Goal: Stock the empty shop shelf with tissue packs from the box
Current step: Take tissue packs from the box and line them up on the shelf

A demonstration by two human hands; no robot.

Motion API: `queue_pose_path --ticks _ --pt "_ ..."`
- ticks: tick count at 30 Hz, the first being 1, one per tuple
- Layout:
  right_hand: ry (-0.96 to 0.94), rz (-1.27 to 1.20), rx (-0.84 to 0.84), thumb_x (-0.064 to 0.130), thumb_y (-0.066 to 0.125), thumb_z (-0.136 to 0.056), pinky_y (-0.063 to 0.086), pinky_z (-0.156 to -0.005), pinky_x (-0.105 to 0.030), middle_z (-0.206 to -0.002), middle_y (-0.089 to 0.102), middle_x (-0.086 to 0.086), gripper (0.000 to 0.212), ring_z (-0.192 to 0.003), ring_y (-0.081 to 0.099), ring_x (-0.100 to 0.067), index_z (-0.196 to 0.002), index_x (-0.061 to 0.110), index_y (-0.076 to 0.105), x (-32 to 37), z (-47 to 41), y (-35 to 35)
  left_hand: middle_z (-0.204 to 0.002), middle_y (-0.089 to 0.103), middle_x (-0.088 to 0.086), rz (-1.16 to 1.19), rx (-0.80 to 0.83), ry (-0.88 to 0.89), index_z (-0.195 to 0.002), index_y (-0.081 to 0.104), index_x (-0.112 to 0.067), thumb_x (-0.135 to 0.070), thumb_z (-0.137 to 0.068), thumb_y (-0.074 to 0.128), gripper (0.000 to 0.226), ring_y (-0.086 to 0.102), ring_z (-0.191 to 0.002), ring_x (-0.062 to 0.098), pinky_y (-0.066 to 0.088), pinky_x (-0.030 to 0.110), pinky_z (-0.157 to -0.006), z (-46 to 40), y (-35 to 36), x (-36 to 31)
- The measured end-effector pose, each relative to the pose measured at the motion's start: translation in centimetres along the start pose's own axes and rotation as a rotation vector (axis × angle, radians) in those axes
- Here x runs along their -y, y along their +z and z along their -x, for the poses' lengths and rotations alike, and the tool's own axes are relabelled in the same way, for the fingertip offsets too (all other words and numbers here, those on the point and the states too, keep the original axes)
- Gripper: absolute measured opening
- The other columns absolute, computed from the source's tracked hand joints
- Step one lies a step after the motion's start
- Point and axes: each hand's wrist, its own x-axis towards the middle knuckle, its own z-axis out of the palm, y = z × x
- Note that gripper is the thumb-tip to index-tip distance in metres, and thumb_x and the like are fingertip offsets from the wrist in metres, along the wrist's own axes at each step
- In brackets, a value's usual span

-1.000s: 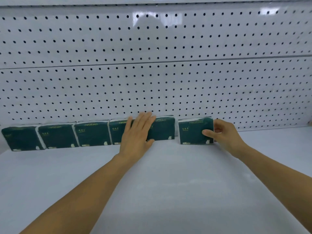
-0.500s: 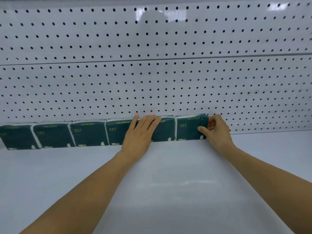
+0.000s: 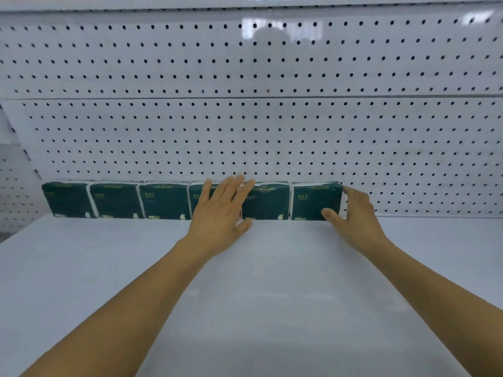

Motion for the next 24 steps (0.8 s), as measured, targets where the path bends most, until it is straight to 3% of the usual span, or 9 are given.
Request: queue_pose_path --ticks 3,5,12,18,24 --pt "-0.238 0.118 -0.056 0.037 0.06 -0.092 0.037 -0.104 -0.043 -0.153 0.026 -0.006 0.066 -0.134 0.033 -0.026 -0.146 0.014 0.032 2.1 3.7 -0.4 -0.158 0.031 0.003 0.038 -0.063 -0.012 -0.156 0.016 -0.022 -0.054 -0.092 0.048 0.078 0.038 -0.14 0.024 0.023 0.05 -0.119 4.1 -2.4 0.1" --pt "-0.365 0.122 -0.075 0.039 0.059 -0.091 0.036 -0.107 -0.043 -0.154 0.026 -0.005 0.065 -0.139 0.029 -0.024 -0.147 0.014 0.034 3.9 6.4 -0.3 -0.153 0.039 0.004 0.024 -0.096 -0.023 -0.154 0.02 -0.021 -0.057 -0.092 0.039 0.074 0.044 -0.135 0.025 0.029 0.052 -0.116 7.1 -4.0 0.6" --pt "-0.651 0.215 -0.153 0.051 0.039 -0.095 0.035 -0.109 -0.054 -0.143 0.048 -0.008 0.057 -0.129 0.048 -0.027 -0.14 0.017 0.043 11.6 16.8 3.2 -0.143 0.052 0.006 -0.066 -0.1 -0.169 -0.148 0.033 -0.021 -0.062 -0.093 0.029 0.069 0.045 -0.132 0.026 0.029 0.048 -0.115 19.6 -8.8 4.8" --pt "-0.803 0.173 -0.144 0.044 0.047 -0.094 0.04 -0.102 -0.053 -0.14 0.049 -0.012 0.049 -0.122 0.045 -0.027 -0.135 0.017 0.048 20.3 26.7 9.5 -0.139 0.054 0.009 -0.054 -0.118 -0.262 -0.143 0.045 -0.014 -0.055 -0.094 0.04 0.064 0.05 -0.129 0.028 0.037 0.053 -0.109 32.1 -12.7 11.2" --pt "-0.935 0.094 -0.084 0.039 0.048 -0.095 0.042 -0.093 -0.049 -0.134 0.054 -0.013 0.045 -0.114 0.047 -0.03 -0.131 0.013 0.054 28.5 37.6 17.4 -0.132 0.058 0.01 -0.07 -0.137 -0.342 -0.139 0.05 -0.01 -0.05 -0.096 0.044 0.059 0.048 -0.12 0.025 0.038 0.042 -0.099 45.6 -15.8 17.6"
